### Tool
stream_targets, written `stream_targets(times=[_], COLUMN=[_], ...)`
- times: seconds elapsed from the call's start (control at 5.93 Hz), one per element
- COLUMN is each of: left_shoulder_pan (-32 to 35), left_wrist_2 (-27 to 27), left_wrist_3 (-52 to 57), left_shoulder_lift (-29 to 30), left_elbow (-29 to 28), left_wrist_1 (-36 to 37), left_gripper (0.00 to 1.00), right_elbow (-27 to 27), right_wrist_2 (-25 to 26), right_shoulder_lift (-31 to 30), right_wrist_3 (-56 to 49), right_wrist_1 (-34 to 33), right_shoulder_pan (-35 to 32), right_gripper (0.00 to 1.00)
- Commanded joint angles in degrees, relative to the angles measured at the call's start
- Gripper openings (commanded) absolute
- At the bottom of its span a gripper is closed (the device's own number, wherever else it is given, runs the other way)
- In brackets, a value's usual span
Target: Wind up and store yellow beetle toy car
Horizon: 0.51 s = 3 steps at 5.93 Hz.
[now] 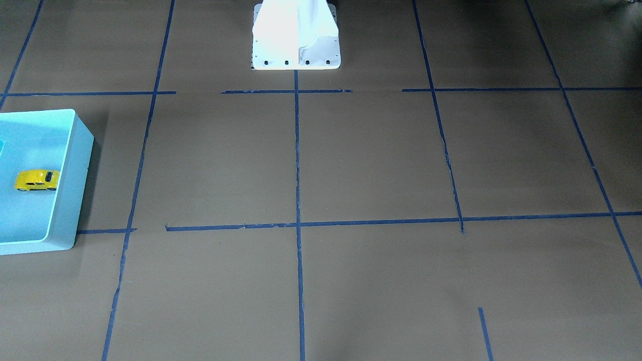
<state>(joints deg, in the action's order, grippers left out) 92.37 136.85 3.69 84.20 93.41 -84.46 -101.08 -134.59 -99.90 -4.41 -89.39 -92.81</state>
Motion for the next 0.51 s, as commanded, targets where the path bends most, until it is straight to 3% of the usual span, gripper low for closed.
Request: stream_targets(times=[0.0, 0.34], left_shoulder_pan=[0.0, 0.0], left_wrist_2=[0.0, 0.0], left_wrist_3=[0.09, 0.09], left_shoulder_lift=[0.0, 0.0], left_elbow=[-0.07, -0.07], left_wrist_1=[0.0, 0.0], left_gripper=[1.0, 1.0], right_elbow=[0.01, 0.01], right_wrist_2=[-0.06, 0.02], right_shoulder_lift=[-0.04, 0.14], right_wrist_3=[0.01, 0.27], right_wrist_1=[0.0, 0.0], right_shoulder_pan=[0.0, 0.0], right_gripper=[1.0, 1.0])
